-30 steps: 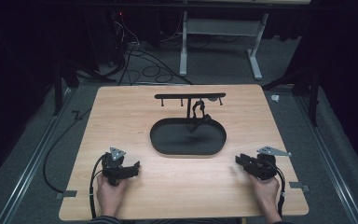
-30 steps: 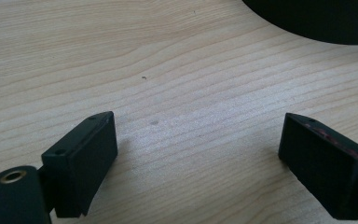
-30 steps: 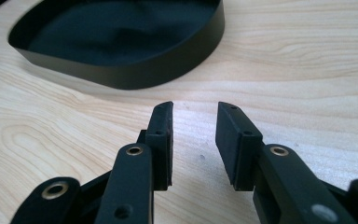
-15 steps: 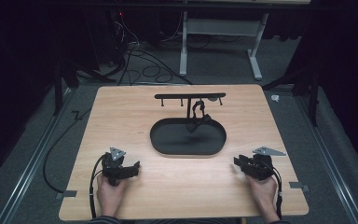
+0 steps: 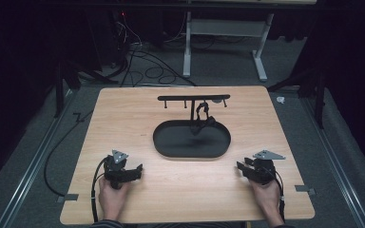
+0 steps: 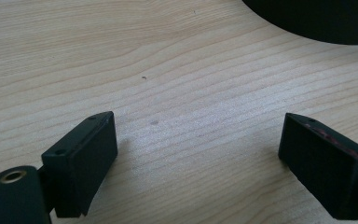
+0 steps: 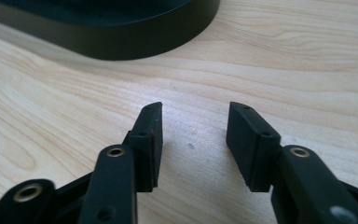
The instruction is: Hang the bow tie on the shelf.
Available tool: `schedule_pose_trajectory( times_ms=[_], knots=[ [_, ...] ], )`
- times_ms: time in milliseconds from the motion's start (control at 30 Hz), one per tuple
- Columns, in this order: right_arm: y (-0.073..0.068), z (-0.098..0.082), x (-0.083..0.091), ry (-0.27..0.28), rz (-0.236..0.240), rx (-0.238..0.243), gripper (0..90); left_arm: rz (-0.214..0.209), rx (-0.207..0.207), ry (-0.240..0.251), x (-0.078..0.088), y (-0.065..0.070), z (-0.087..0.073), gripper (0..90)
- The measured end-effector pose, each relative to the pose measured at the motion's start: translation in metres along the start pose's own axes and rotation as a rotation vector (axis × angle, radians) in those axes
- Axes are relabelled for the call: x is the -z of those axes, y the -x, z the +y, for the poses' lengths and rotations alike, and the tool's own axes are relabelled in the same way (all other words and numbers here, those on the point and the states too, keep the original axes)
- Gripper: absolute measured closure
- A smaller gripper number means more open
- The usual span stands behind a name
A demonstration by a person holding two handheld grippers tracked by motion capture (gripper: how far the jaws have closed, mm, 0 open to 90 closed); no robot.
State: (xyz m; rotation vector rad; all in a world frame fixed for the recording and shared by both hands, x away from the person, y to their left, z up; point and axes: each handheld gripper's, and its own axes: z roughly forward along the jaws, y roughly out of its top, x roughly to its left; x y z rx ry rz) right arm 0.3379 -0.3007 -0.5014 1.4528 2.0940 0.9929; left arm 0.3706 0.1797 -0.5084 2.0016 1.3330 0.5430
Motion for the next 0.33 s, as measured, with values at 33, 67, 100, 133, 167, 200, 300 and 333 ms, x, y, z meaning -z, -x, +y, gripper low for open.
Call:
schedule_pose_trajectory(
  times_ms=[33,67,100,133,167,200,300,333],
  knots=[
    [-0.0057,0.0001,-0.0008,-0.009,-0.03,0.047,54.5,-0.001,0.0,0.0,0.0,0.0,0.0,11.9],
    [-0.0057,0.0001,-0.0008,-0.009,-0.03,0.047,54.5,-0.001,0.0,0.0,0.0,0.0,0.0,11.9],
    [-0.0088,0.0,-0.0012,-0.012,-0.048,0.068,53.7,0.0,0.0,0.0,0.0,0.0,0.0,11.9],
    [-0.0087,0.0,-0.001,-0.014,-0.042,0.059,52.9,0.0,0.0,0.0,0.0,0.0,0.0,11.9],
    [-0.0088,0.0,-0.0009,-0.015,-0.042,0.06,52.6,0.0,0.0,0.0,0.0,0.0,0.0,11.9],
    [-0.0091,-0.0002,-0.0013,-0.012,-0.045,0.068,52.4,0.0,0.0,0.002,-0.0001,0.0,-0.0001,11.9],
    [-0.0091,-0.0002,-0.0012,-0.013,-0.043,0.066,52.4,0.0,0.0,0.0,0.0,0.0,0.0,11.9],
    [-0.0091,-0.0002,-0.0012,-0.013,-0.044,0.066,52.4,0.0,0.0,0.002,-0.0001,0.0,-0.0001,11.9]
  ],
)
